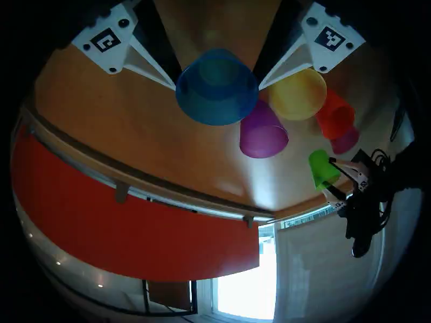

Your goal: Pour water

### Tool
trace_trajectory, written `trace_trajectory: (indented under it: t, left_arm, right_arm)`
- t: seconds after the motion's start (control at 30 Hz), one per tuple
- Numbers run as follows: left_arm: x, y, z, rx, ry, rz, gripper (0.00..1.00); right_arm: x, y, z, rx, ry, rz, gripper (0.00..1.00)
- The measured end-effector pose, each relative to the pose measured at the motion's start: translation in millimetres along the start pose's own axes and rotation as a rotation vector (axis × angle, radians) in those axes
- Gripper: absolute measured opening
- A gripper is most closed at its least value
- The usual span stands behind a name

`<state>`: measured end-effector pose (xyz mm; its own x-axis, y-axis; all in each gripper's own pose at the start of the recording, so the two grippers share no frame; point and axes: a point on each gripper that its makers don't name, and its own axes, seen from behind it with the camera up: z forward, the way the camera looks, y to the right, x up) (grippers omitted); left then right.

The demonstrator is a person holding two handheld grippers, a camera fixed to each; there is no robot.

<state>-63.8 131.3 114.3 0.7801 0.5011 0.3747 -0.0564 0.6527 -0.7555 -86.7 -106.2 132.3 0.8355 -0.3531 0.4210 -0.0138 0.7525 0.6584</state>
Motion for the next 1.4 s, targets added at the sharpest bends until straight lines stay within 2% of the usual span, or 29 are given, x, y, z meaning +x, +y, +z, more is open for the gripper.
trace_trajectory:
  t: [0.47,0.77,1.07,1.4]
  left_arm:
    - [30,2.3,-24.5,0.03,0.09,-0.021,0.82]
    - [54,5.7,-44.8,0.053,0.166,-0.029,0.81]
    - [79,12.5,-70.5,0.061,0.257,-0.055,0.82]
    - [96,25.2,-94.4,0.062,0.324,-0.061,0.82]
  right_arm:
    - [42,-3,-23.6,-0.031,0.106,0.002,0.89]
    - [64,-13,-42.6,-0.04,0.146,-0.016,0.89]
    - [80,-26,-61.5,-0.049,0.181,-0.031,0.89]
    - [92,-37,-82.6,-0.054,0.214,-0.045,0.89]
